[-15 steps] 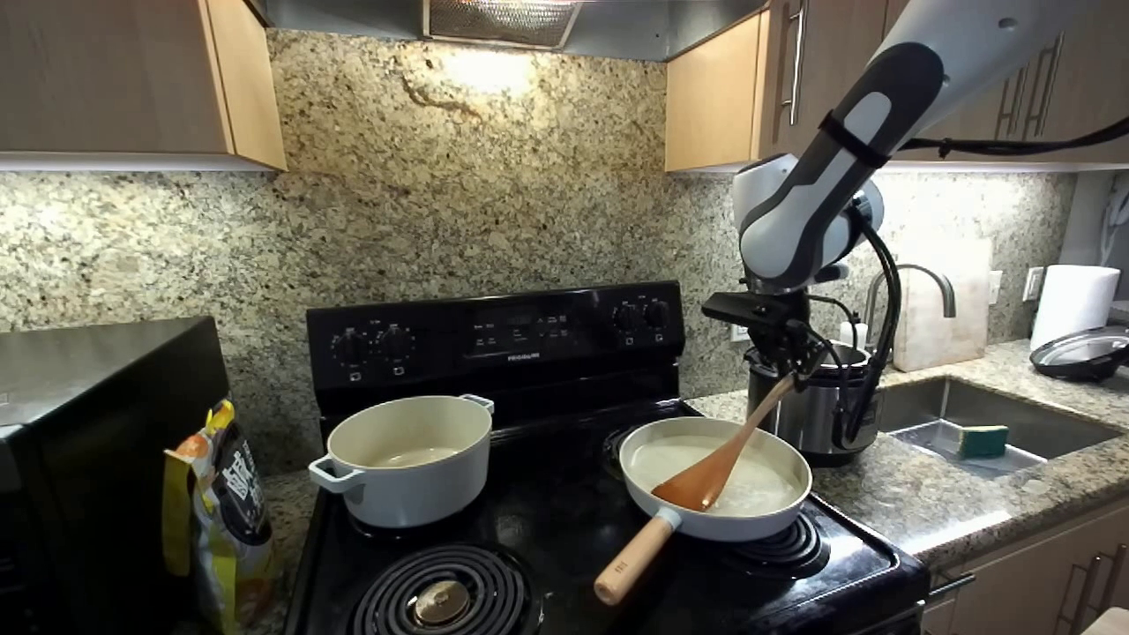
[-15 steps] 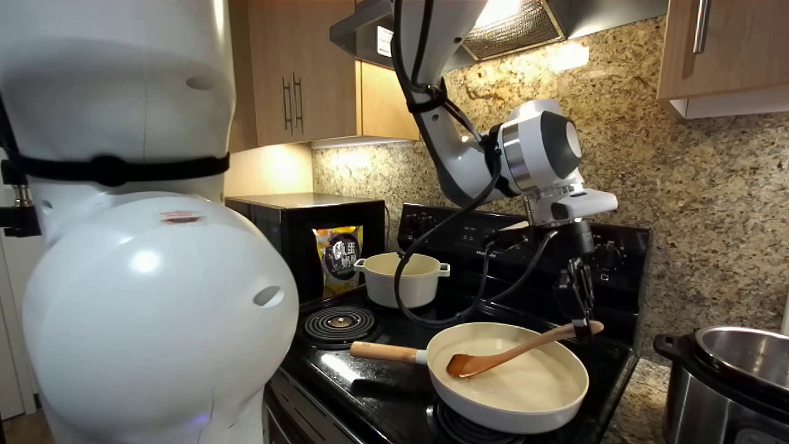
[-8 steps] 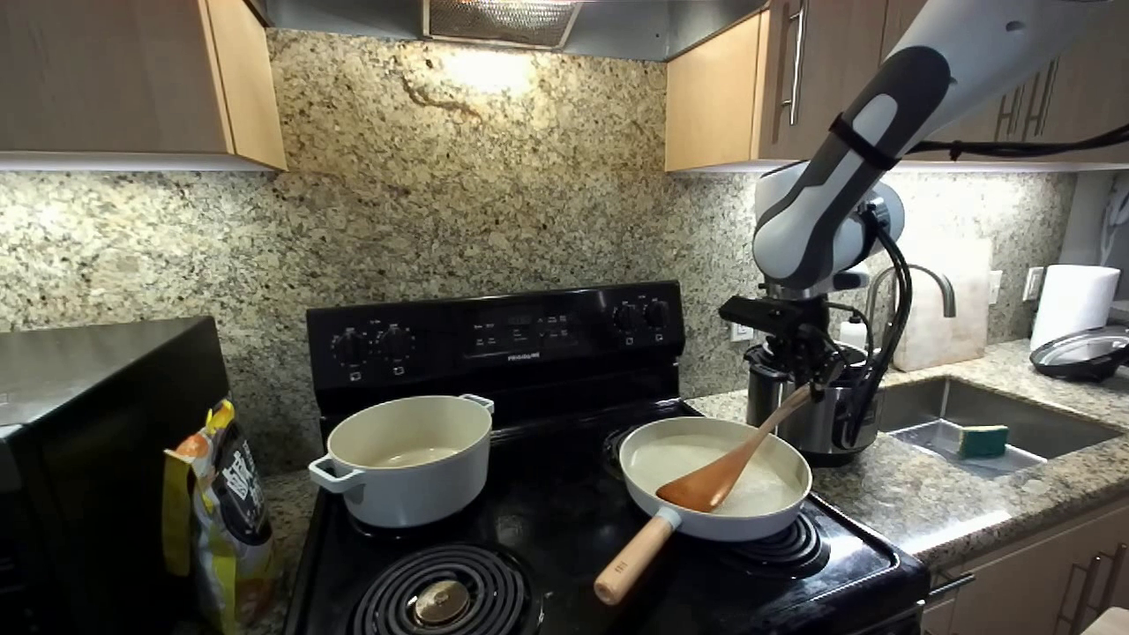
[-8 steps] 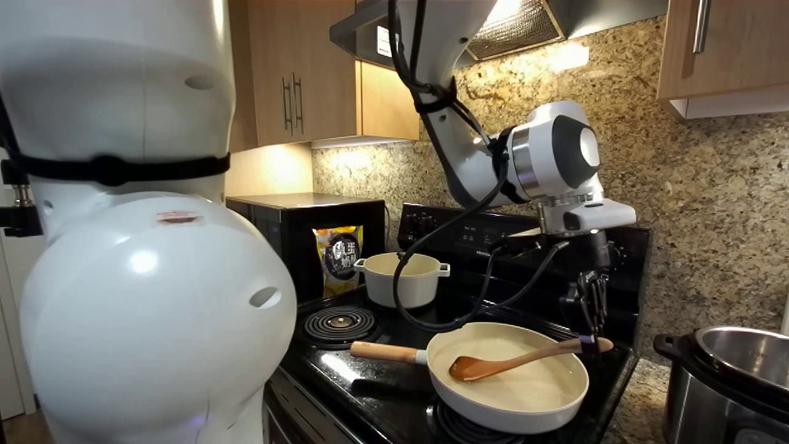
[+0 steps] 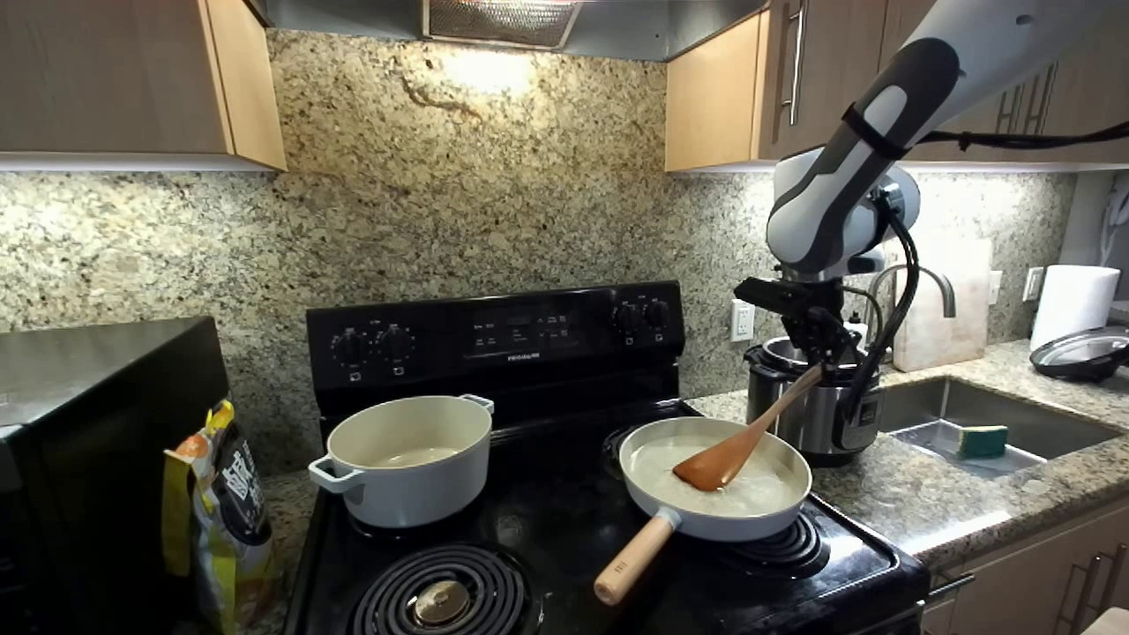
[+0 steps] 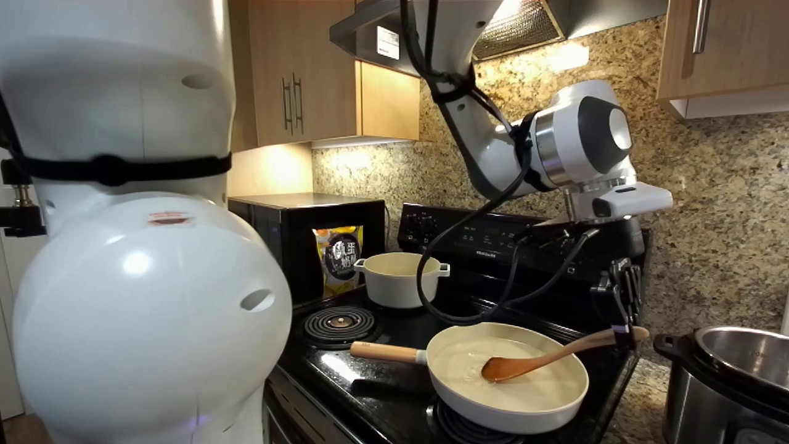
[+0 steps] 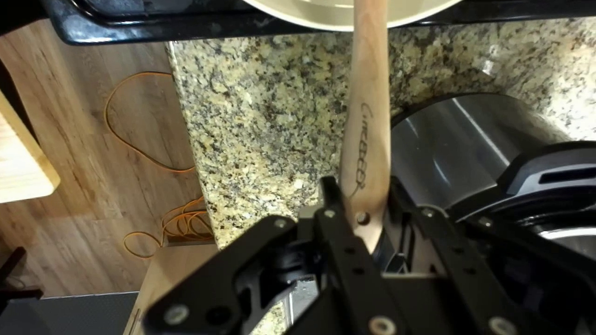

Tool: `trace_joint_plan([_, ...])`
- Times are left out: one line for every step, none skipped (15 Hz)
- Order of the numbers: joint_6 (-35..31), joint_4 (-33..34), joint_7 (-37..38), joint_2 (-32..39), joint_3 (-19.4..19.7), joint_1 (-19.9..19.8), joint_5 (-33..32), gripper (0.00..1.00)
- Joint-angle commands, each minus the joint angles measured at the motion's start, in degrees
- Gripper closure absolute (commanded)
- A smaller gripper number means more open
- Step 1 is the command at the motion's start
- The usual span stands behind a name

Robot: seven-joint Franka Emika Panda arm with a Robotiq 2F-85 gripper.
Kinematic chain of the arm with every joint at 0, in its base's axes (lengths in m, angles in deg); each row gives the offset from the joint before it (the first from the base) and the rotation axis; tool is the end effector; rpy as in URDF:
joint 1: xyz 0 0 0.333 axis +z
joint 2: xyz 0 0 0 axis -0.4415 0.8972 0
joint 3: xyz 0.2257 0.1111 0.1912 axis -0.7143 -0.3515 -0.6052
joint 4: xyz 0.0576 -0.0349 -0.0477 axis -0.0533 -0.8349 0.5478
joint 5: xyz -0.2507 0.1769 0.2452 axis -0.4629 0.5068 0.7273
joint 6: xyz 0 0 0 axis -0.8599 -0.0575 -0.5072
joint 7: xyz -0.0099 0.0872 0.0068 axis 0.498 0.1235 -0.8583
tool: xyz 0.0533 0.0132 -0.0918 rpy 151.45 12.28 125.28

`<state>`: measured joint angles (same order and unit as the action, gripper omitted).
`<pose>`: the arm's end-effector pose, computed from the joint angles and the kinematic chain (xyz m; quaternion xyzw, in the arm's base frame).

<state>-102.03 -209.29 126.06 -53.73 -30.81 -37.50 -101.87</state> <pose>0.4596 -0.2051 0.3372 0.6354 -0.7601 0.1062 0.0850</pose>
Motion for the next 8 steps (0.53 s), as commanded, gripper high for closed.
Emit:
trace_joint_plan([-0.1,0.9,2.0,-0.3,-0.7,-0.2,-1.1,0.89])
trace_joint_plan([-0.1,1.1,2.1,-0.3,-0.9,0.0,-1.4,0.89])
trace_joint_plan([-0.1,1.1,3.5,-0.5,-1.0,0.0,-2.8,0.89])
trace_joint_plan([-0.2,0.8,2.8,-0.9,-1.1,0.1,-2.5,0.89])
trace_joint_plan([-0.3,0.7,3.1,-0.9,-1.2,0.2,-3.0,0.89])
trace_joint_plan([-0.2,0.7,2.5,-0.8,-1.4,0.2,-3.0,0.89])
trace_joint_plan([-0.2,0.7,2.2,-0.8,-1.5,0.3,-3.2,0.89])
trace_joint_plan([-0.3,0.6,1.3,-0.8,-1.7,0.3,-2.9,0.89])
